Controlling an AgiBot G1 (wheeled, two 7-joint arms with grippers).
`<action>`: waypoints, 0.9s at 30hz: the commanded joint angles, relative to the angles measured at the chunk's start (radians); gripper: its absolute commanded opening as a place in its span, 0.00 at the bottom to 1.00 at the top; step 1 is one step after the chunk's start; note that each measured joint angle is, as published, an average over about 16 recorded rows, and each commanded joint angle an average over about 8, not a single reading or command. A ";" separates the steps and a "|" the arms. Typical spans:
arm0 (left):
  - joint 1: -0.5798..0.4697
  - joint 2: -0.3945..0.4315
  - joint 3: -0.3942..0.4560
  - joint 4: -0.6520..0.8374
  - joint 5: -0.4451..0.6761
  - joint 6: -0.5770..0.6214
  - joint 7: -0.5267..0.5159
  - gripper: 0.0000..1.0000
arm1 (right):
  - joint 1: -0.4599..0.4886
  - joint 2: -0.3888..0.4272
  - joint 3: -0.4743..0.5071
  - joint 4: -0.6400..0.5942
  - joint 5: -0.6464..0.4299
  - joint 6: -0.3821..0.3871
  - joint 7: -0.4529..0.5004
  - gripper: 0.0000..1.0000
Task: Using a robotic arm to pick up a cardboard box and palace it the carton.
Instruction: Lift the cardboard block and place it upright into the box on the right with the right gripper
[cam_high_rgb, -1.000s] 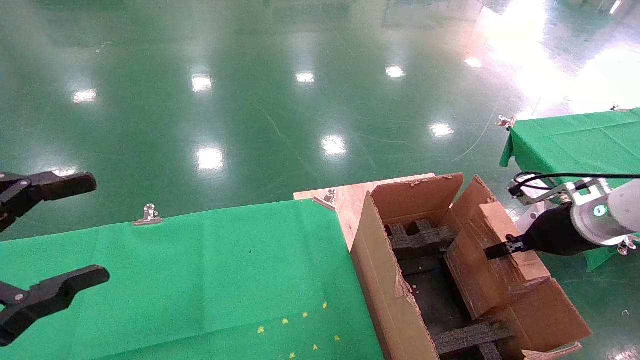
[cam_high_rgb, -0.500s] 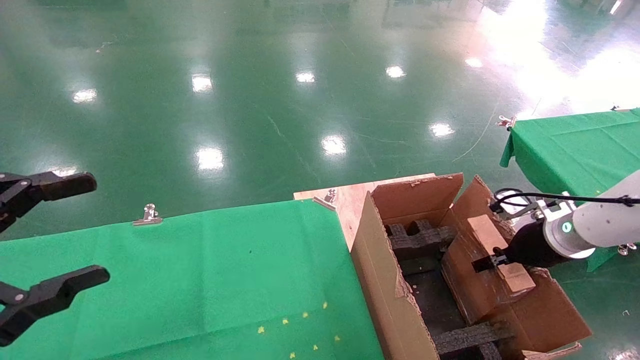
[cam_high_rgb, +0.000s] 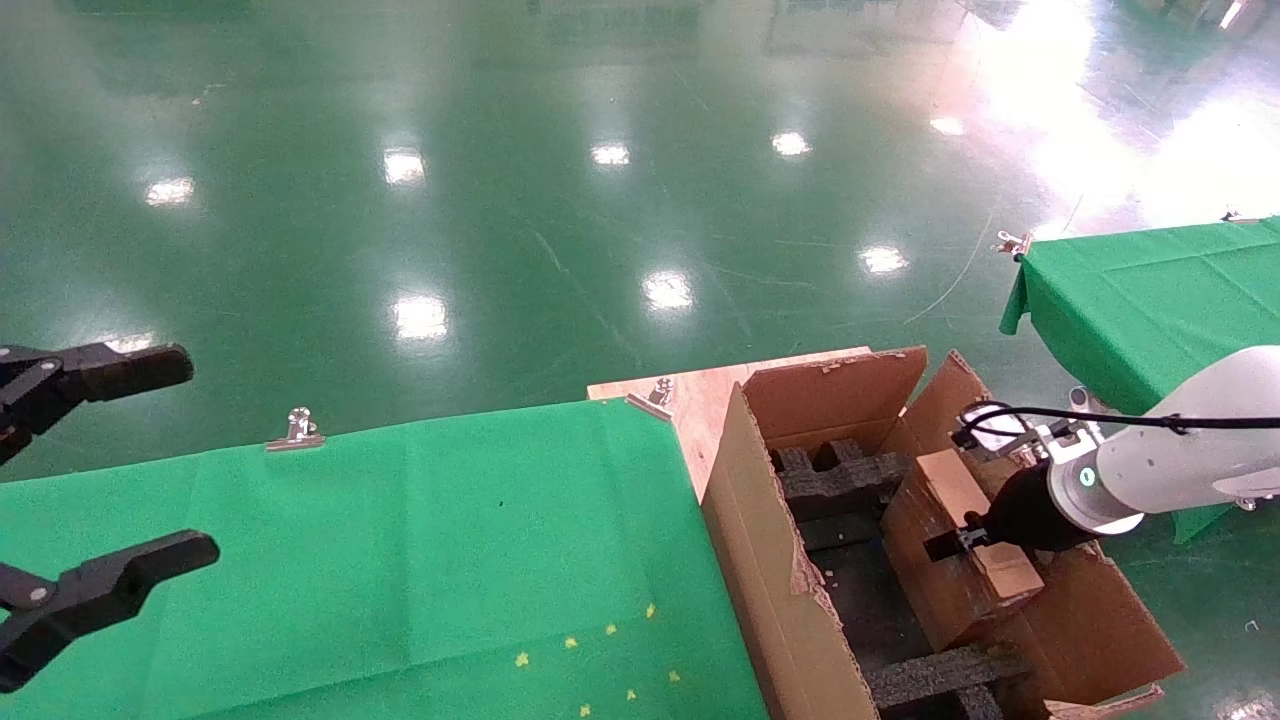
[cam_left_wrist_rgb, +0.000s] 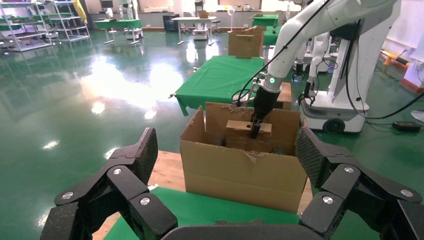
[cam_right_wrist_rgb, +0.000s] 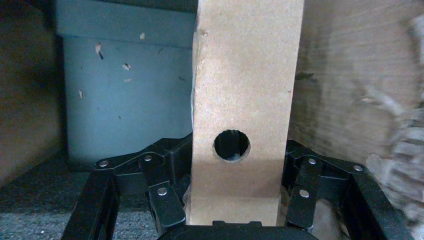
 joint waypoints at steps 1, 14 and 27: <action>0.000 0.000 0.000 0.000 0.000 0.000 0.000 1.00 | -0.022 -0.011 0.007 -0.026 0.016 -0.003 -0.017 0.00; 0.000 0.000 0.000 0.000 0.000 0.000 0.000 1.00 | -0.126 -0.077 0.068 -0.203 0.112 -0.037 -0.153 0.43; 0.000 0.000 0.000 0.000 0.000 0.000 0.000 1.00 | -0.138 -0.085 0.078 -0.225 0.127 -0.048 -0.167 1.00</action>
